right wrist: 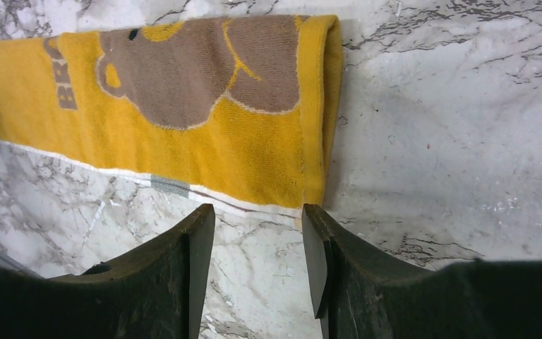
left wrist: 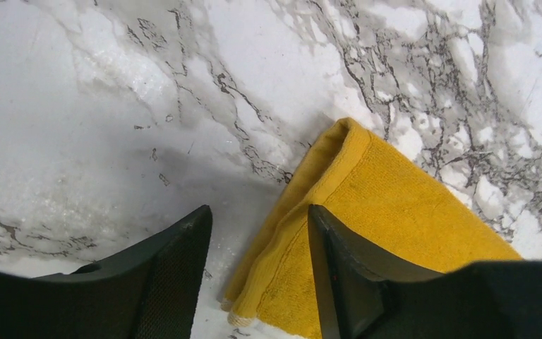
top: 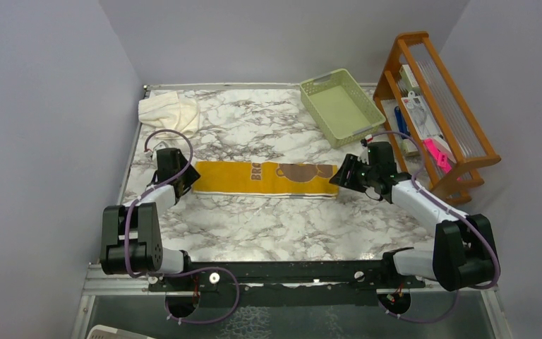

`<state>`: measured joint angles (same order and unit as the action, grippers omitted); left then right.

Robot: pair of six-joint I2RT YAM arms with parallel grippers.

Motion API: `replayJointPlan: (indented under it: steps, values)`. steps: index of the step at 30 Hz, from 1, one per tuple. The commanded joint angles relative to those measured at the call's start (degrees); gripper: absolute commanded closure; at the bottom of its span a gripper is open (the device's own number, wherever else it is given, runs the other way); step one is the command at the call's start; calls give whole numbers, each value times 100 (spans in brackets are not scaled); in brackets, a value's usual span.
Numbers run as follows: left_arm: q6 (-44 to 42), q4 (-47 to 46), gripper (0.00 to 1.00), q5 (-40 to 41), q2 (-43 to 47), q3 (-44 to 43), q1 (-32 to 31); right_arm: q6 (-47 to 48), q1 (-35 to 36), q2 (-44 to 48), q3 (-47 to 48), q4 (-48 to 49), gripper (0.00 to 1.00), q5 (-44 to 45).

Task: Roll the towels
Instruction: Fold the towel at the center of the board.

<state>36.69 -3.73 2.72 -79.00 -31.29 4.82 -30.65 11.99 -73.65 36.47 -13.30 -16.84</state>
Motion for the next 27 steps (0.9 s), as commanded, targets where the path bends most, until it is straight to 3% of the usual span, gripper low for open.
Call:
replayJointPlan:
  steps: [1,6,8,10,14,17,21,24,27]
  values:
    - [1,-110,51,-289,-444,381,17,46,-13,187,12,-18,50,-209]
    - [36,-211,66,-558,-570,575,9,75,-17,194,160,-50,50,-213]
    - [23,-207,80,-616,-482,556,10,77,-20,166,176,-30,50,-227]
    - [42,-184,99,-647,-422,556,12,80,-14,105,188,-1,50,-263]
    - [175,-230,100,-747,-230,649,10,86,-13,-14,212,62,50,-322]
    - [520,-152,100,-661,533,864,-34,103,-18,-76,218,102,50,-337]
    - [670,923,100,501,1614,585,-100,69,-14,24,88,305,50,-345]
    - [764,1903,100,1706,1779,9,-94,77,-11,10,56,388,50,-351]
    - [877,2046,100,1827,1589,-165,-95,102,-11,-77,75,421,50,-438]
